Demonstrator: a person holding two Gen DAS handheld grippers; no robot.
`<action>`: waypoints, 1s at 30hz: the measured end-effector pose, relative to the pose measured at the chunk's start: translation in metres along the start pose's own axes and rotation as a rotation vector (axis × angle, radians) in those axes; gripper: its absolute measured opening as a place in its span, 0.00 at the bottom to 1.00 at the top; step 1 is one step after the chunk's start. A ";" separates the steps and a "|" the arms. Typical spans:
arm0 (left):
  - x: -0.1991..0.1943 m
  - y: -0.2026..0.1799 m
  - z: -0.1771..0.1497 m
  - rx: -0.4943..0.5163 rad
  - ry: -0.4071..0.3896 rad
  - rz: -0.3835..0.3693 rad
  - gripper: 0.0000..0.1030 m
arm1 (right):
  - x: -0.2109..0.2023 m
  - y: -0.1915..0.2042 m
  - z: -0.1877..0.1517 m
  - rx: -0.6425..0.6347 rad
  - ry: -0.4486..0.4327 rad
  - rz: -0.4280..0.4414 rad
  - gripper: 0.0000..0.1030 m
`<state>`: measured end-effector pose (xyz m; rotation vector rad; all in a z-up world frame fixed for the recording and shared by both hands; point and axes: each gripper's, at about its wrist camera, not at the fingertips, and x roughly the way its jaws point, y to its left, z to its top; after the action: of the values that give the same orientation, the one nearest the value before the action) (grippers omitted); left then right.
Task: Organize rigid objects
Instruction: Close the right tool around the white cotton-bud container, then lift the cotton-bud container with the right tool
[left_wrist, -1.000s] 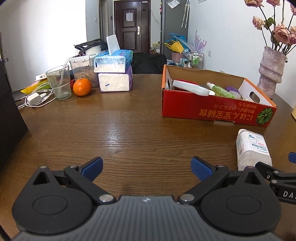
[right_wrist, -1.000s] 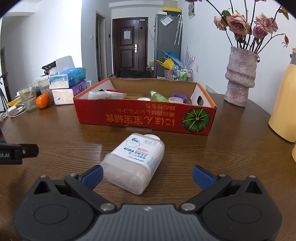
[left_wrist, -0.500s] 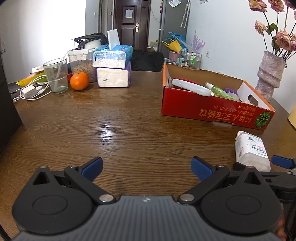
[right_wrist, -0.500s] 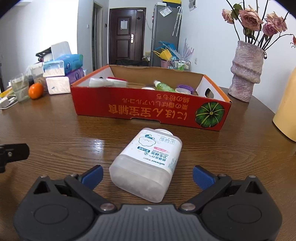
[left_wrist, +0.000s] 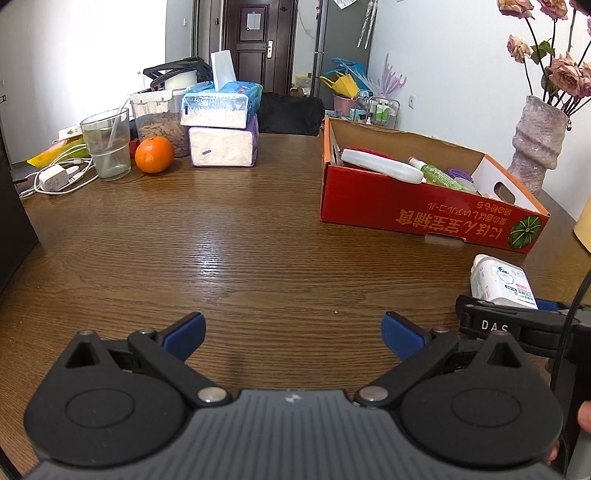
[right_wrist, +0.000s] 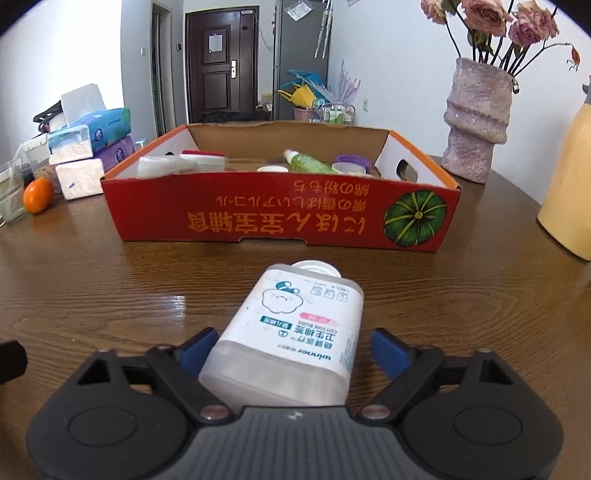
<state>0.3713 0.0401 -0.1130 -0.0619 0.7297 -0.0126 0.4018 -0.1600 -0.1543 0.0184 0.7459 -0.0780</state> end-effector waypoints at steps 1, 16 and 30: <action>0.000 0.000 0.000 0.000 0.001 -0.001 1.00 | 0.001 -0.001 0.000 0.006 0.002 0.013 0.74; 0.004 0.000 -0.001 -0.003 0.006 0.009 1.00 | -0.014 -0.023 -0.004 0.038 -0.085 0.083 0.63; 0.006 -0.001 -0.002 -0.030 -0.017 0.025 1.00 | -0.034 -0.069 -0.002 0.130 -0.171 0.089 0.63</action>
<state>0.3748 0.0390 -0.1188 -0.0815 0.7134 0.0226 0.3707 -0.2263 -0.1318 0.1664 0.5677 -0.0422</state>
